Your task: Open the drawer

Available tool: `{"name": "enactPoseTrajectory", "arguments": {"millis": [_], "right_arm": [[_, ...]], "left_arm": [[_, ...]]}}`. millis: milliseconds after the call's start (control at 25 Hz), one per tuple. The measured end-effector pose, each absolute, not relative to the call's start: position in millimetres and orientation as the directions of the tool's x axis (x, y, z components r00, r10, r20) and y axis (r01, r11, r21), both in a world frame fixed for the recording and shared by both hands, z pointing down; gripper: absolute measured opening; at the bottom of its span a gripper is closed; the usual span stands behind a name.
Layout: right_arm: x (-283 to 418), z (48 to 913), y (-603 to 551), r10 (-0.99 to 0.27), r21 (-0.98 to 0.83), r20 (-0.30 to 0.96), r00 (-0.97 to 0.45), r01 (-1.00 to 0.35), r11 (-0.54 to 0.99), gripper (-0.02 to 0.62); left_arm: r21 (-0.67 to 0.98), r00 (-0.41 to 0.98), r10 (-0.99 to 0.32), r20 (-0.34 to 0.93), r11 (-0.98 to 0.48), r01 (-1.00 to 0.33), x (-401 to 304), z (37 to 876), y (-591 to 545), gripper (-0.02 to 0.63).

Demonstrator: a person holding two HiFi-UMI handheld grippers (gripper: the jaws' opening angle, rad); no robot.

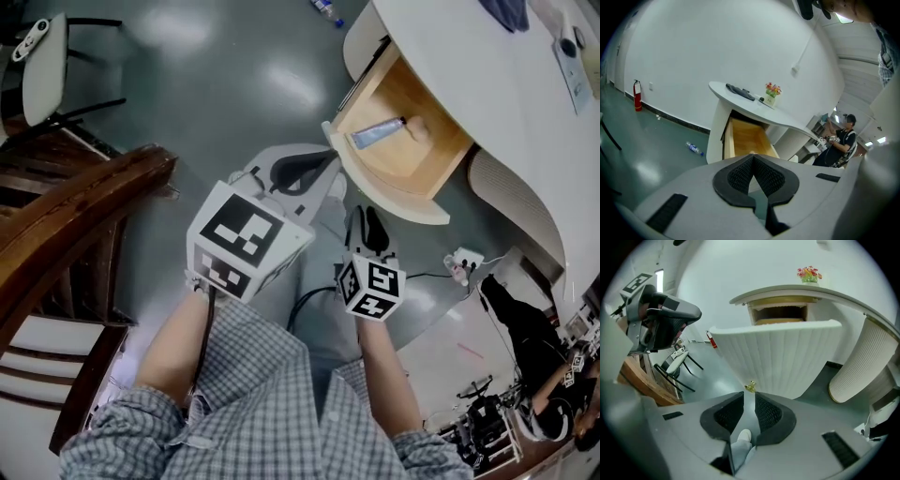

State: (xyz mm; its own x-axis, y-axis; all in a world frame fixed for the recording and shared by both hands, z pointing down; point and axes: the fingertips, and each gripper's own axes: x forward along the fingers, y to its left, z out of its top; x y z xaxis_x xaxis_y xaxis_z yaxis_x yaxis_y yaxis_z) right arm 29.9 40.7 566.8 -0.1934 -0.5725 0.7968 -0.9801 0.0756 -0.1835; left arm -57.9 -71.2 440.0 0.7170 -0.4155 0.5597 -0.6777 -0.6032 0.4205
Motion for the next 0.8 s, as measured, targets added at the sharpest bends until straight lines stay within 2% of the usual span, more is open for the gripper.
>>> {"name": "enactPoseTrajectory", "arguments": {"millis": [120, 360, 600, 800], "right_arm": [[43.4, 545.0, 36.0, -0.600, -0.197, 0.776, -0.195, -0.978, 0.063, 0.018], [59.0, 500.6, 19.6, -0.652, -0.220, 0.730, -0.207, -0.973, 0.062, 0.009], [59.0, 452.6, 17.5, -0.687, -0.196, 0.688, -0.234, -0.971, 0.135, 0.009], [65.7, 418.5, 8.0, -0.722, -0.218, 0.655, -0.223, -0.971, 0.102, 0.009]], "left_arm": [[0.416, 0.718, -0.414, 0.560, -0.609, -0.676, -52.6, 427.3, -74.7, 0.003], [0.397, 0.726, -0.413, 0.550, -0.636, -0.662, -46.9, 397.8, -79.9, 0.003], [0.384, 0.740, -0.395, 0.545, -0.667, -0.639, -40.4, 365.0, -82.8, 0.003], [0.391, 0.748, -0.397, 0.532, -0.668, -0.633, -36.1, 339.9, -80.3, 0.003]]}}
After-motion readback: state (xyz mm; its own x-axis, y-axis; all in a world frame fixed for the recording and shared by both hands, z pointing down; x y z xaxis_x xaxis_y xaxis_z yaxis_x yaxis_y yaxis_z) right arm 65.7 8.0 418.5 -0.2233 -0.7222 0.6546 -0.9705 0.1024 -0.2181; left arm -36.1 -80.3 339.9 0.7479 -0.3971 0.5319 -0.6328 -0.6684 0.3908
